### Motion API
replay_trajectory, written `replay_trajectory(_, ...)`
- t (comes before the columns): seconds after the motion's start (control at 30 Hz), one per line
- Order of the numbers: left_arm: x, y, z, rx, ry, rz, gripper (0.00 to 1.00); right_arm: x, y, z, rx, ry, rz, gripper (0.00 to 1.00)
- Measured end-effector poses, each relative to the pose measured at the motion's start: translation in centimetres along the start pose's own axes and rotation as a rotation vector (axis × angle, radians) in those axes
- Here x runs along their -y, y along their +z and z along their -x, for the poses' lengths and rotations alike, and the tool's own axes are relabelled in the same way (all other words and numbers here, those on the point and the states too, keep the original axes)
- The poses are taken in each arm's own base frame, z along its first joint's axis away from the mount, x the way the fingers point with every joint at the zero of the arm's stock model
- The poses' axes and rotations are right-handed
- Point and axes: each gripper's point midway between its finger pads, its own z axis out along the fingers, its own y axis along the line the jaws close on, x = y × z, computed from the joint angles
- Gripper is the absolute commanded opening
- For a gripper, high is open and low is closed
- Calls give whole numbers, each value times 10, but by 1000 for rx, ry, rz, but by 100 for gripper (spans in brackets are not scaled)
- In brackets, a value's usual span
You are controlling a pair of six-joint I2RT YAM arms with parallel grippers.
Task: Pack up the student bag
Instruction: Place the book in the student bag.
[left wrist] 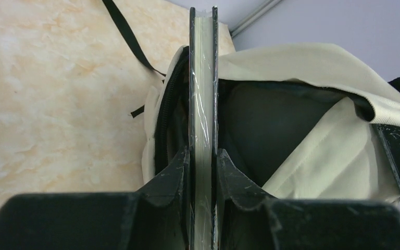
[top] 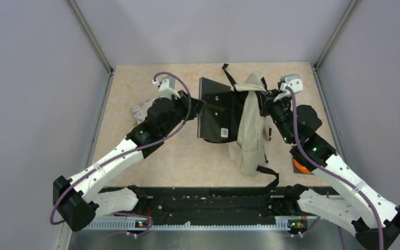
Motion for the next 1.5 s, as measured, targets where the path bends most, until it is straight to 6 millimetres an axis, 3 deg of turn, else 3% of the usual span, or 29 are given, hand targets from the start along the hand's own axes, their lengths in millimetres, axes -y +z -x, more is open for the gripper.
replay_trajectory(0.37, 1, 18, -41, -143, -18, 17, 0, 0, -1, -5, -19, 7, 0, 0)
replay_trajectory(0.83, 9, 9, -58, -243, -47, -10, 0, 1, 4, -11, -36, 2, -17, 0)
replay_trajectory(1.07, 14, 3, -62, -271, -50, -26, 0, 13, 15, -17, -36, 25, -121, 0)
replay_trajectory(1.23, 16, 2, -64, -283, -56, -38, 0, 10, 21, -18, -28, 51, -121, 0)
replay_trajectory(1.5, 36, 28, -83, -349, -62, -89, 0, 4, 21, -19, -30, 79, -93, 0)
